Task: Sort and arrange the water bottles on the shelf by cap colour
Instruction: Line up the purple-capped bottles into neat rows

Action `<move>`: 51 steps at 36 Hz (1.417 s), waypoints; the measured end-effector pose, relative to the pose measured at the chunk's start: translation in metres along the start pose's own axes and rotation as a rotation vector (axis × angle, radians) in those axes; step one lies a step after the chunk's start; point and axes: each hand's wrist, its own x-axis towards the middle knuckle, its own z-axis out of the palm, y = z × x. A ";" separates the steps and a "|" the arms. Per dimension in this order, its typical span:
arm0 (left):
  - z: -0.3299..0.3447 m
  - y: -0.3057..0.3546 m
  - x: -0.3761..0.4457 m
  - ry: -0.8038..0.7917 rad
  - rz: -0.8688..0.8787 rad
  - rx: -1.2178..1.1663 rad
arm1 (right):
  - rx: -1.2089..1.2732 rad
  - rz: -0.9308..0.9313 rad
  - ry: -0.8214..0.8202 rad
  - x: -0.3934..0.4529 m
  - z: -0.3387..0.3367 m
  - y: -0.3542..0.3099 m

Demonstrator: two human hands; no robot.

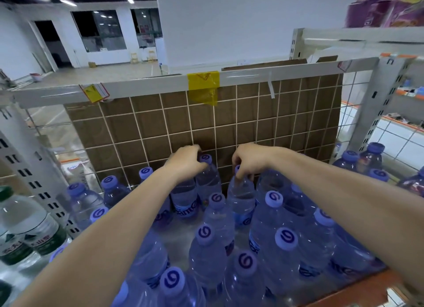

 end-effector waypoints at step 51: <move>-0.006 0.035 -0.056 -0.545 0.220 -0.201 | -0.321 0.267 0.031 -0.022 -0.014 0.030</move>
